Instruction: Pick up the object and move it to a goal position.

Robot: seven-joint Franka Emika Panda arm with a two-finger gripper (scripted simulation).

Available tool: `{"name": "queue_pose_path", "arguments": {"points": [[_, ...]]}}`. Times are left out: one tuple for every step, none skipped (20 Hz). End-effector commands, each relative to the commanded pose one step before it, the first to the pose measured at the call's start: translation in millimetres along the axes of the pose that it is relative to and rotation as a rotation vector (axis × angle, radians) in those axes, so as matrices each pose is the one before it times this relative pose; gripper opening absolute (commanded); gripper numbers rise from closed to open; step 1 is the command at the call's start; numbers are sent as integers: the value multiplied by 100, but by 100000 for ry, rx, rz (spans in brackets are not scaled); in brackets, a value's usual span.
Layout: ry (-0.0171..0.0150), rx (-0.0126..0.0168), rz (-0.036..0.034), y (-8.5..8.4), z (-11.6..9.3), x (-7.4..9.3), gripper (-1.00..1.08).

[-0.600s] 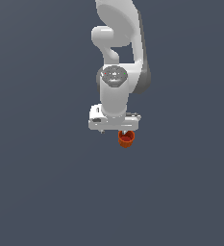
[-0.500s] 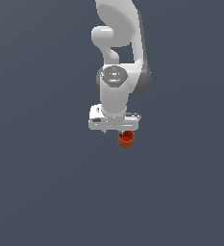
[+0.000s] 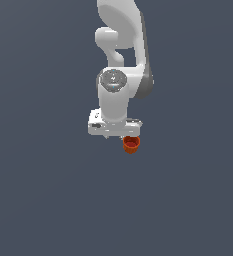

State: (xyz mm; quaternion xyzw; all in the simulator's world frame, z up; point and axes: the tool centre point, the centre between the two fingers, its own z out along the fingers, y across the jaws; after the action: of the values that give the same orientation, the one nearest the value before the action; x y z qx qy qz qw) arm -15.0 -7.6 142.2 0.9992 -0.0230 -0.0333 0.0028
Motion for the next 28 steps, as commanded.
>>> {"name": "queue_pose_path", "arguments": {"points": [[-482, -171, -782, -117, 62, 39, 28], [-376, -140, -558, -49, 46, 34, 28], [-463, -171, -721, -78, 57, 42, 28], [-553, -202, -880, -100, 67, 50, 28], [-647, -236, -1012, -110, 77, 58, 28], [-740, -270, -1147, -121, 87, 67, 28], [-835, -302, -1291, -137, 97, 76, 28], [-929, -334, -1428, -148, 106, 85, 28], [-1025, -366, -1565, -160, 115, 93, 28], [-1122, -398, -1701, -172, 123, 103, 28], [-1219, -428, -1832, -181, 131, 112, 28], [-1317, -457, -1961, -190, 137, 120, 28], [-1416, -486, -2089, -199, 144, 130, 28], [-1516, -512, -2211, -205, 149, 138, 28], [-1616, -537, -2330, -211, 154, 147, 28], [-1719, -561, -2445, -216, 158, 155, 28], [-1822, -582, -2556, -220, 161, 163, 28], [-1896, -591, -2620, -219, 161, 168, 28], [-1906, -579, -2594, -210, 155, 166, 28], [-1914, -564, -2563, -201, 148, 164, 28], [-1922, -549, -2533, -193, 143, 162, 28], [-1931, -533, -2502, -185, 137, 160, 28], [-1938, -516, -2470, -177, 131, 156, 28], [-1946, -498, -2438, -170, 126, 153, 28], [-1953, -479, -2406, -164, 120, 149, 28], [-1960, -458, -2372, -157, 115, 145, 28], [-1967, -437, -2340, -152, 110, 141, 28], [-1974, -414, -2306, -146, 105, 136, 28]]}}
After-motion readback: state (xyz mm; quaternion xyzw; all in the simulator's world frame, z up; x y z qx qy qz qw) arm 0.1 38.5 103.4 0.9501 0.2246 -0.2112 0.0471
